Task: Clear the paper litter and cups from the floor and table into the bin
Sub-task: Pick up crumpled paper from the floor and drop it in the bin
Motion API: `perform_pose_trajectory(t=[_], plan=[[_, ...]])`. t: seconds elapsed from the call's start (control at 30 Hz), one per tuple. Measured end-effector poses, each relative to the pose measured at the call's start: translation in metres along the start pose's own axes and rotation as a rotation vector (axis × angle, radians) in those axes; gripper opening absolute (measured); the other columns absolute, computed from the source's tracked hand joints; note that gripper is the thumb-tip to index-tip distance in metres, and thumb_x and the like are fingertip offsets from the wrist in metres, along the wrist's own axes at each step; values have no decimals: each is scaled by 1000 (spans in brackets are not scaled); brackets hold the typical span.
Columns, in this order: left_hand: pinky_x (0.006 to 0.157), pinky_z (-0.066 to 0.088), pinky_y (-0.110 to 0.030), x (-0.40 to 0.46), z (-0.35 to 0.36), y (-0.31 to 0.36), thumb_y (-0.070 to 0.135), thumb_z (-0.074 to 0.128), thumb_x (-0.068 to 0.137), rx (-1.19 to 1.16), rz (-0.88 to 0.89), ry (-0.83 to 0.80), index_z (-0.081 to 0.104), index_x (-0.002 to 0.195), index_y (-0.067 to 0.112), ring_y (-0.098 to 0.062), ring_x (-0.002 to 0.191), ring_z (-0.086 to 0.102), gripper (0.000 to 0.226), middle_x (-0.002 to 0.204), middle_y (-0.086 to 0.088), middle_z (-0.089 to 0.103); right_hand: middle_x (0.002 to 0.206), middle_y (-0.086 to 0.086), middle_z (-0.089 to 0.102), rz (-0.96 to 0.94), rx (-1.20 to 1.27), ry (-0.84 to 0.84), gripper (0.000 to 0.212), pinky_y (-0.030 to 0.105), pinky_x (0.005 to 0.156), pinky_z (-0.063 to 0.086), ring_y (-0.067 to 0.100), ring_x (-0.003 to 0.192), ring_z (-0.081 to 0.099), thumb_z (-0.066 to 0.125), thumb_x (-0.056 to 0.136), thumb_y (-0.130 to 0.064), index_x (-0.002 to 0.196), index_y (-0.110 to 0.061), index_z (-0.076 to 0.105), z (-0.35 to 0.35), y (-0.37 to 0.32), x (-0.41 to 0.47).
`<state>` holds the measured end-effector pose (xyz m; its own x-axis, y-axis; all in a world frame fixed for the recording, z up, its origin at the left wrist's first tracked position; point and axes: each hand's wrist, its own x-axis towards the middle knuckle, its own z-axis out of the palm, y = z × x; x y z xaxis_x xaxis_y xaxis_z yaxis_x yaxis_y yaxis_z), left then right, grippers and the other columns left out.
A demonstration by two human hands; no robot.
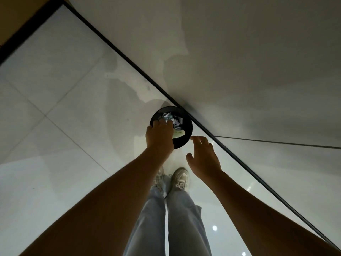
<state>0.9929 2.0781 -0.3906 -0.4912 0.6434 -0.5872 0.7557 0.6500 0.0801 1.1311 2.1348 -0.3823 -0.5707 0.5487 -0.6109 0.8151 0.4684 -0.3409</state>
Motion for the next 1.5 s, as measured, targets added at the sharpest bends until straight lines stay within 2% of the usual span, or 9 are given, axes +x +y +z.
perform_pose_trajectory(t=[0.07, 0.13, 0.3, 0.47, 0.7, 0.9, 1.1, 1.23, 1.5], plan=[[99, 40, -38, 2, -1, 4, 20, 64, 84, 33, -6, -22, 32, 142, 14, -30, 126, 41, 67, 140, -14, 40, 148, 7, 35, 11, 11, 7, 55, 36, 99, 45, 25, 128, 43, 54, 94, -21, 144, -18, 31, -1, 3, -3], [99, 42, -37, -5, -3, 5, 20, 63, 84, 27, 22, -18, 37, 138, 12, -30, 124, 43, 60, 136, -14, 43, 148, 7, 34, 23, 22, 11, 55, 35, 99, 45, 25, 128, 43, 54, 94, -20, 144, -17, 31, -4, 5, -9], [101, 41, -33, -47, -20, 6, 22, 54, 91, -58, 208, 61, 40, 136, 11, -25, 125, 45, 48, 136, -9, 47, 145, 8, 37, 58, 45, 29, 55, 34, 98, 46, 26, 124, 45, 52, 93, -18, 145, -16, 32, -27, 4, -44], [109, 32, -31, -102, -49, 20, 30, 45, 95, 28, 368, 59, 39, 138, 13, -23, 131, 38, 47, 141, -7, 43, 145, 7, 39, 150, 91, 75, 54, 35, 100, 45, 25, 127, 43, 52, 93, -20, 144, -17, 34, -59, -5, -102], [109, 33, -35, -176, -89, 53, 34, 40, 98, 253, 639, -6, 40, 136, 15, -23, 129, 38, 43, 138, -6, 43, 138, 8, 46, 432, 221, 198, 51, 35, 95, 46, 27, 121, 46, 51, 93, -18, 141, -15, 35, -74, -5, -209], [106, 31, -36, -233, -96, 107, 34, 37, 97, 520, 931, -52, 45, 131, 14, -24, 121, 43, 40, 130, -7, 49, 136, 8, 46, 704, 350, 295, 50, 35, 92, 45, 27, 118, 47, 50, 93, -24, 140, -16, 35, -49, 10, -309], [107, 29, -33, -303, -66, 180, 32, 36, 97, 715, 1204, -124, 46, 130, 13, -24, 119, 44, 39, 128, -7, 50, 133, 7, 46, 964, 496, 381, 51, 35, 86, 45, 28, 114, 48, 52, 92, -26, 139, -17, 35, -6, 38, -412], [103, 31, -31, -360, -26, 232, 31, 37, 97, 838, 1374, -157, 48, 124, 12, -23, 115, 46, 35, 124, -7, 52, 132, 7, 46, 1136, 641, 418, 49, 35, 86, 44, 28, 113, 47, 51, 93, -26, 138, -17, 35, 31, 67, -477], [103, 33, -31, -492, 77, 345, 29, 38, 96, 972, 1538, -205, 48, 126, 12, -25, 116, 46, 36, 124, -8, 52, 134, 8, 44, 1337, 876, 496, 50, 36, 91, 42, 29, 117, 45, 52, 93, -29, 139, -16, 35, 107, 166, -607]])
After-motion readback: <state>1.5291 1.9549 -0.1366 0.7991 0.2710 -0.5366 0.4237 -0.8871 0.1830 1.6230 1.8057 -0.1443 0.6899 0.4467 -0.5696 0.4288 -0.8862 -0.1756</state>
